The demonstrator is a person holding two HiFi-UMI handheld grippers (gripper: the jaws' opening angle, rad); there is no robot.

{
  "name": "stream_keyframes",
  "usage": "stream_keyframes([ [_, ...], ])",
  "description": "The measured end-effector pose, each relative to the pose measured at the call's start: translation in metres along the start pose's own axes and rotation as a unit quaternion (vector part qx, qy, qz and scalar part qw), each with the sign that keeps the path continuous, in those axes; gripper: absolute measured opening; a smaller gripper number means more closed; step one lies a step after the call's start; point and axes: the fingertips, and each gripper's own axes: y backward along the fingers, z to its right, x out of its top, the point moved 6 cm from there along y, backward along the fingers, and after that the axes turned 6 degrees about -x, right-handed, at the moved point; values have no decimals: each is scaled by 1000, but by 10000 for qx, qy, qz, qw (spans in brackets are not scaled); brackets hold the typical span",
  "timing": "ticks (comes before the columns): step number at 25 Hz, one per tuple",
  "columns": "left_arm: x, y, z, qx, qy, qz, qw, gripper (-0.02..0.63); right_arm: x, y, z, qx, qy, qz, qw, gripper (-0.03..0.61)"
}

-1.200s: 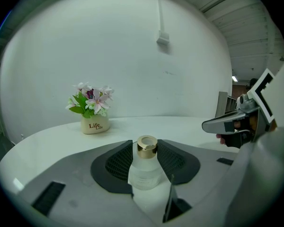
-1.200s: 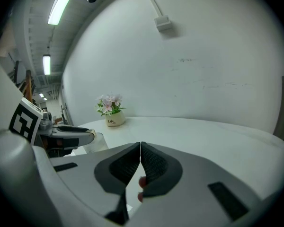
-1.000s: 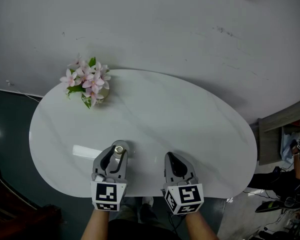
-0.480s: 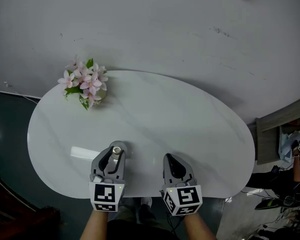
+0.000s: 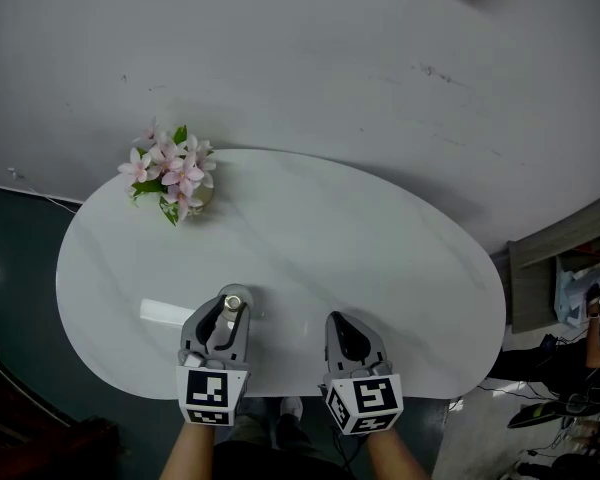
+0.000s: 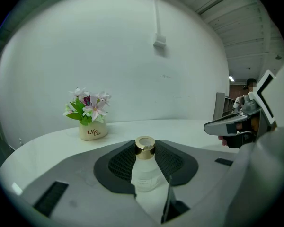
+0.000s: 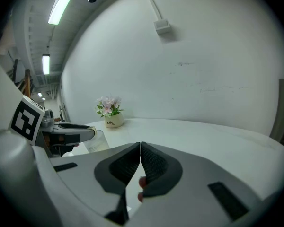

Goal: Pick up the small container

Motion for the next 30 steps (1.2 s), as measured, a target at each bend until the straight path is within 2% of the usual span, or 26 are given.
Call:
stream_keyframes([
  [10,16,30,-7,307,-30,50,9995,129,21,13,-8,152,15,326,9994,66],
  [30,60,101,-2,915,-78,485,9946,129,61,60,-30,583,173,971,9934,66],
])
